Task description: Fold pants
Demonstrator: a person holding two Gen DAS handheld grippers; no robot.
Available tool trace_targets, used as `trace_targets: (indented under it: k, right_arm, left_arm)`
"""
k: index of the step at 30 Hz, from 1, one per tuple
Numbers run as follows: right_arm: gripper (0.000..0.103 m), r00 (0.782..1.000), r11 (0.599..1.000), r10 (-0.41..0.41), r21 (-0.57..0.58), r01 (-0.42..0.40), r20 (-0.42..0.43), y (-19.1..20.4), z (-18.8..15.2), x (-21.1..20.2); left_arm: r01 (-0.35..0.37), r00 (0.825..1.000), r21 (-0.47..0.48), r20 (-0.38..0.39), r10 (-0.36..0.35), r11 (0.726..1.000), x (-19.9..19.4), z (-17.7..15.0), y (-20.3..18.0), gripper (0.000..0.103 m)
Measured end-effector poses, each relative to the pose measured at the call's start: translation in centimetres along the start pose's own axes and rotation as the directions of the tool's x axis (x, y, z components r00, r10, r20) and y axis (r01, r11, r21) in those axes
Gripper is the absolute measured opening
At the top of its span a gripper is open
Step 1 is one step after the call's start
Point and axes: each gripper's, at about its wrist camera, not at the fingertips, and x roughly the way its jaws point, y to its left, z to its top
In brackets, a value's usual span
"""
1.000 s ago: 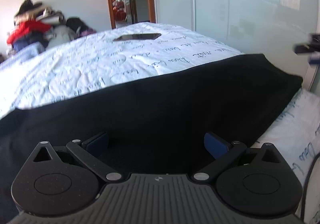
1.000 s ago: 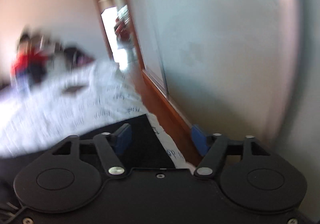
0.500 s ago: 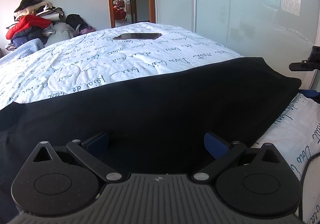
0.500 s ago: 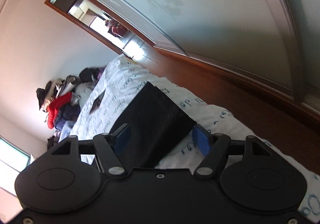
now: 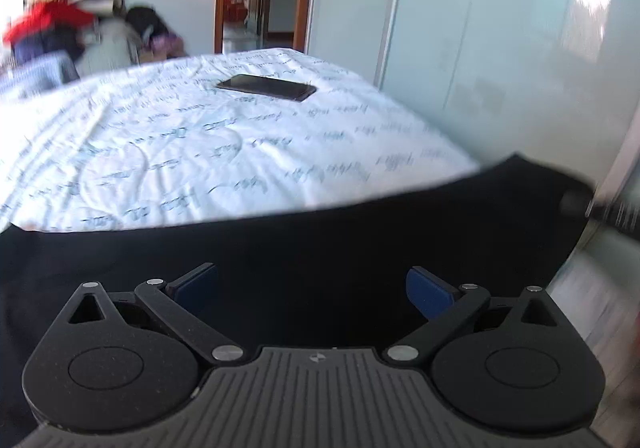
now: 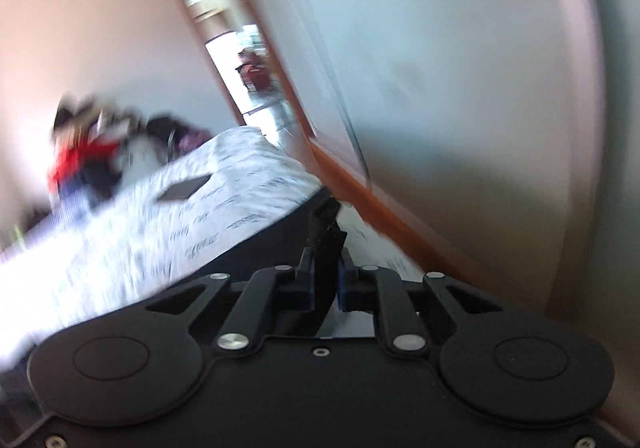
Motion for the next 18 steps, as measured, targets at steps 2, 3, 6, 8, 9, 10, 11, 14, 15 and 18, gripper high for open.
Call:
trace_targets:
  k: [2,3,6,8,9,10,11,14,15,18]
  right_arm:
    - [0.011,1.0,0.989,-0.004,-0.15,0.006,0.014,2.6,-0.1,-0.4]
    - [0.011,1.0,0.979,-0.003,-0.204,0.006,0.017,3.5,-0.2,-0.5]
    - [0.011,1.0,0.956,0.01,-0.293,-0.007,0.008,5.3,-0.7,-0.5]
    - [0.011,1.0,0.947,0.026,-0.319,-0.025,0.001,6.1,-0.9,-0.5]
    - [0.011,0.999,0.944,0.037,-0.327,-0.037,-0.004,6.2,-1.0,-0.7]
    - [0.011,0.999,0.941,0.049,-0.334,-0.049,-0.009,6.3,-1.1,-0.7]
    - [0.011,0.998,0.937,0.059,-0.345,-0.06,-0.011,6.6,-1.2,-1.1]
    - [0.011,0.995,0.92,0.097,-0.378,-0.099,-0.022,7.9,-1.8,-1.8]
    - [0.011,0.992,0.919,0.122,-0.375,-0.123,-0.027,8.1,-1.8,-2.1]
    - [0.011,0.984,0.908,0.175,-0.382,-0.172,-0.029,9.3,-1.7,-2.9]
  left_arm:
    - [0.088,0.995,-0.107,-0.037,-0.093,0.99,0.6,1.8,0.6,0.101]
    - [0.141,0.987,-0.17,-0.055,-0.152,0.975,1.1,2.5,1.0,0.102]
    - [0.275,0.941,-0.335,-0.1,-0.324,0.901,3.0,4.2,1.6,0.102]
    - [0.323,0.917,-0.374,-0.105,-0.386,0.869,4.1,4.8,1.0,0.101]
    - [0.335,0.914,-0.377,-0.094,-0.396,0.863,4.4,5.0,0.5,0.101]
    - [0.348,0.911,-0.372,-0.084,-0.404,0.861,4.6,5.2,0.0,0.102]
    - [0.361,0.906,-0.366,-0.079,-0.415,0.858,4.9,5.3,-0.7,0.102]
    - [0.387,0.887,-0.385,-0.093,-0.452,0.838,6.0,5.7,-2.2,0.102]
    - [0.382,0.886,-0.392,-0.103,-0.452,0.837,6.5,5.8,-2.5,0.101]
    - [0.349,0.892,-0.444,-0.112,-0.438,0.825,7.5,5.7,-2.3,0.091]
